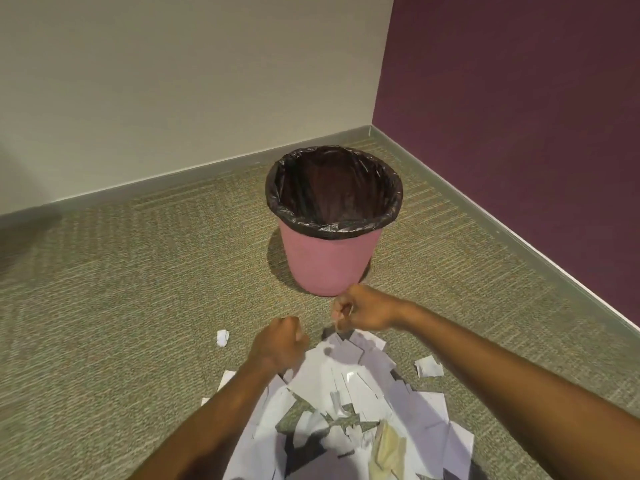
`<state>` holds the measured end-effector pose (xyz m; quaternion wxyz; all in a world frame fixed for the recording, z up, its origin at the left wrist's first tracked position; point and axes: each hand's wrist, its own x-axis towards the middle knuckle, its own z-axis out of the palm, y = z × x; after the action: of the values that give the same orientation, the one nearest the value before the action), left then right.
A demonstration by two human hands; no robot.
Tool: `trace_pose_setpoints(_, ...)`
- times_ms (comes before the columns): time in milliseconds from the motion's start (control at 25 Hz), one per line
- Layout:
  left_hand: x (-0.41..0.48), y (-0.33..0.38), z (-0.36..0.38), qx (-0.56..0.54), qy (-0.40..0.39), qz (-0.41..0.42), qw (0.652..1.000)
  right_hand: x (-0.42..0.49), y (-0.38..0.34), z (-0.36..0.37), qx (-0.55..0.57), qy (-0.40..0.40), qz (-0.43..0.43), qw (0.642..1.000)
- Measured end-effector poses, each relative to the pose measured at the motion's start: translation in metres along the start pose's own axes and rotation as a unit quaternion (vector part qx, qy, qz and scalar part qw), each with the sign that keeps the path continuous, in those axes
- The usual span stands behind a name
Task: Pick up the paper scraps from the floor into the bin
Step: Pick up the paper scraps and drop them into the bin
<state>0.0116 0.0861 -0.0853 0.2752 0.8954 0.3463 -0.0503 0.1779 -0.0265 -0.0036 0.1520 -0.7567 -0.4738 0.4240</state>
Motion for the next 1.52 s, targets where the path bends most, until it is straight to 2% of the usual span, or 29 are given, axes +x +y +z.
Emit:
trace_pose_setpoints(200,-0.020,-0.004,0.042,0.152,-0.106,0.009,0.983,0.008,0.050,0.053,-0.193,0.013,0.092,0.977)
trace_pose_setpoints(360,-0.024,-0.001,0.069,0.191,-0.138,-0.013,0.972,0.006,0.071,0.078,-0.248,0.029,0.126,0.960)
trace_pose_setpoints(480,-0.024,0.001,0.083,0.219,-0.159,-0.038,0.962,0.012,0.081,0.087,-0.290,0.009,0.130,0.948)
trace_pose_setpoints(600,-0.031,0.002,0.094,0.260,-0.119,-0.028,0.958,0.024,0.088,0.094,-0.324,-0.009,0.128,0.937)
trace_pose_setpoints(720,-0.032,0.000,0.097,0.231,-0.092,-0.012,0.969,0.029,0.093,0.105,-0.343,-0.055,0.136,0.928)
trace_pose_setpoints(800,-0.030,-0.002,0.095,0.209,-0.093,-0.002,0.974,0.029,0.092,0.111,-0.364,-0.055,0.124,0.921)
trace_pose_setpoints(920,-0.025,-0.003,0.094,0.182,-0.101,0.014,0.978,0.028,0.085,0.114,-0.359,0.011,0.082,0.930)
trace_pose_setpoints(1000,-0.024,-0.004,0.095,0.174,-0.107,0.028,0.979,0.026,0.082,0.115,-0.351,0.029,0.060,0.934)
trace_pose_setpoints(1240,-0.018,-0.008,0.090,0.152,-0.106,0.037,0.982,0.017,0.089,0.116,-0.300,-0.012,0.019,0.954)
trace_pose_setpoints(1520,-0.015,-0.006,0.069,0.066,-0.075,0.004,0.995,0.008,0.098,0.119,-0.201,0.015,0.045,0.979)
